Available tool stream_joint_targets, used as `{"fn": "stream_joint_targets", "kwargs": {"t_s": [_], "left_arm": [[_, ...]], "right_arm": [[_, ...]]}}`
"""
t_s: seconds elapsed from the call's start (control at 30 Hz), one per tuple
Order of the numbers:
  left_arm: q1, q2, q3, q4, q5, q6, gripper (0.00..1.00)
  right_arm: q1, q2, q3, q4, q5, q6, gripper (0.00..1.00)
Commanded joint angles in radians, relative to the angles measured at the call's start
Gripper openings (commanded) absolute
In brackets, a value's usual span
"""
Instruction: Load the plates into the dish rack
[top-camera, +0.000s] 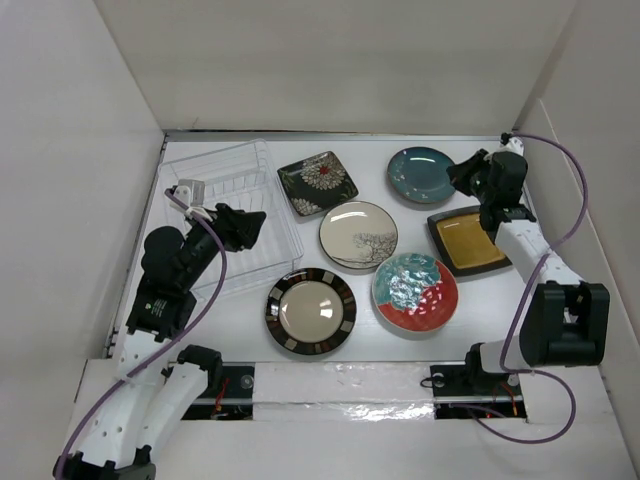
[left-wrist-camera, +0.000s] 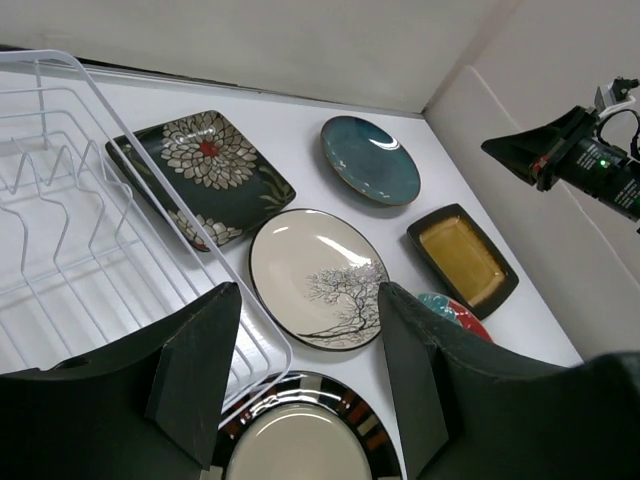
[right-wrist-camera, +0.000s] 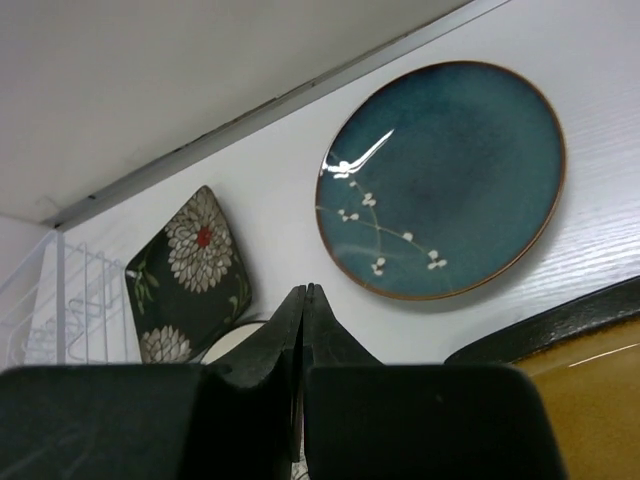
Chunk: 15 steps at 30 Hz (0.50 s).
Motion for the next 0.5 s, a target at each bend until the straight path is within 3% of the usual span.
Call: {"fn": "stream_joint_targets", "kwargs": {"t_s": [0.0,0.13,0.17,0.23,0.3,0.37,0.4,0.43,0.47], "left_arm": [[-0.009,-0.019,0.015,0.01,-0.04,0.032,0.54],[-0.018,-0.016,0.014,0.004,-0.053,0.044,0.45],[-0.018,-0.02,0.008,0.004,-0.057,0.044,0.34],[-0.018,-0.028,0.002,0.007,-0.057,0.046,0.26],[-0.018,-0.026,0.003,0.007,-0.064,0.046,0.09],[-0.018,-0.023,0.011,-0.001,-0.079,0.046,0.0],[-0.018,-0.031,0.009,-0.002,-0.08,0.046,0.0],[-0.018,-0.037,0.005,-0.002,-0.083,0.046,0.0],[-0.018,-0.039,0.003,-0.002,-0.088,0.046,0.0]], "right_arm": [[-0.032,0.037,0.045,0.052,0.047,0.002,0.0],[-0.107,0.143,0.118,0.04,0.015,0.029,0.0],[-0.117,0.149,0.116,0.07,0.018,0.038,0.0],[-0.137,0.17,0.13,0.077,0.023,0.051,0.0],[-0.169,0.226,0.164,0.075,-0.038,0.084,0.0],[-0.169,0.296,0.194,0.072,-0.045,0.075,0.27],[-0.169,0.322,0.214,0.042,-0.033,0.062,0.39],[-0.169,0.35,0.26,0.022,0.004,0.048,0.58],[-0.169,0.376,0.279,0.002,0.024,0.029,0.65]]}}
